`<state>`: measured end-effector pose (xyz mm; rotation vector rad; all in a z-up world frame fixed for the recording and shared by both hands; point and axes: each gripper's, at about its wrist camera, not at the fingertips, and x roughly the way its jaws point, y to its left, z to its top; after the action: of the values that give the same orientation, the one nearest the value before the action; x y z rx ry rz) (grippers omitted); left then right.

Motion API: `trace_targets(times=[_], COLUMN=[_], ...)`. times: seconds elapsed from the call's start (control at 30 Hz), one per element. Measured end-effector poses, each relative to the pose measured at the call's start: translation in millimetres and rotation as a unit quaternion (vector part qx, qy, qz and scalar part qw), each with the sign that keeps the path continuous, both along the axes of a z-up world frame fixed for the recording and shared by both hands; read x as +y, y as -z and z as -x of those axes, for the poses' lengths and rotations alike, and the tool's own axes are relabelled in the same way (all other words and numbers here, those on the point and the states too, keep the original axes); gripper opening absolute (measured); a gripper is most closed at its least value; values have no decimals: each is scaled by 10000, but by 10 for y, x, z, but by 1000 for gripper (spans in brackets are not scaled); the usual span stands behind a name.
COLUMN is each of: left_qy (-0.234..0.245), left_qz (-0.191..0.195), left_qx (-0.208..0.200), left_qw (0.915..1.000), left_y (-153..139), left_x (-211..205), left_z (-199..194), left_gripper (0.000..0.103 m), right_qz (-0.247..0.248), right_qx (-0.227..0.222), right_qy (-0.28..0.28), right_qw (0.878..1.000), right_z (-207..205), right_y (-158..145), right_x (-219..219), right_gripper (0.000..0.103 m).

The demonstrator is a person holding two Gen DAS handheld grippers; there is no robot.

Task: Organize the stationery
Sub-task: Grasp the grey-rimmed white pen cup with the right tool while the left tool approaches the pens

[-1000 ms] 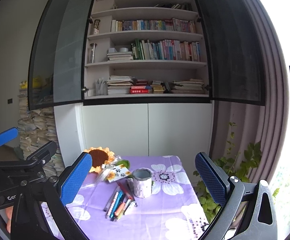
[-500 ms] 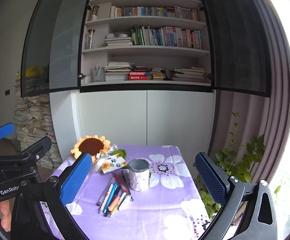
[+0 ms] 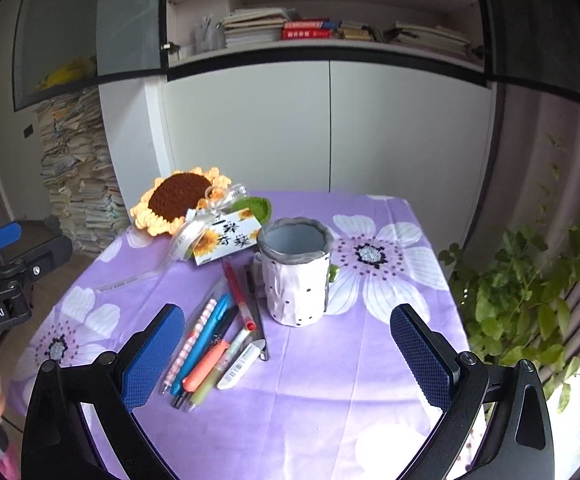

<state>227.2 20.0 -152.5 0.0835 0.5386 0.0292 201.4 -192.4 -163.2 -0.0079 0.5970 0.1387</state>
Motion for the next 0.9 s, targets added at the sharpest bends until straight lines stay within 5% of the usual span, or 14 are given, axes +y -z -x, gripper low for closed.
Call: trace_targets(times=[0.33, 0.6, 0.63, 0.7, 0.9], left_qy=[113, 534, 575, 621, 674], left_qz=[-30, 272, 291, 251, 48], left_qx=[282, 652, 644, 612, 649], left_qw=[9995, 9961, 9958, 9959, 9956], left_y=[448, 620, 616, 615, 667], left_x=[43, 33, 26, -3, -84], left_z=[-638, -806, -799, -778, -771], left_gripper=[102, 102, 102, 102, 102], right_qz=[153, 164, 193, 241, 276], right_qx=[644, 766, 796, 875, 866], right_qy=[-102, -96, -109, -167, -106], right_qw=[9978, 9969, 9966, 9957, 9958], right_z=[-942, -1262, -1290, -1346, -1242], right_y=[475, 596, 617, 667, 627], right_x=[2, 32, 52, 92, 81], right_gripper=[103, 103, 99, 74, 72])
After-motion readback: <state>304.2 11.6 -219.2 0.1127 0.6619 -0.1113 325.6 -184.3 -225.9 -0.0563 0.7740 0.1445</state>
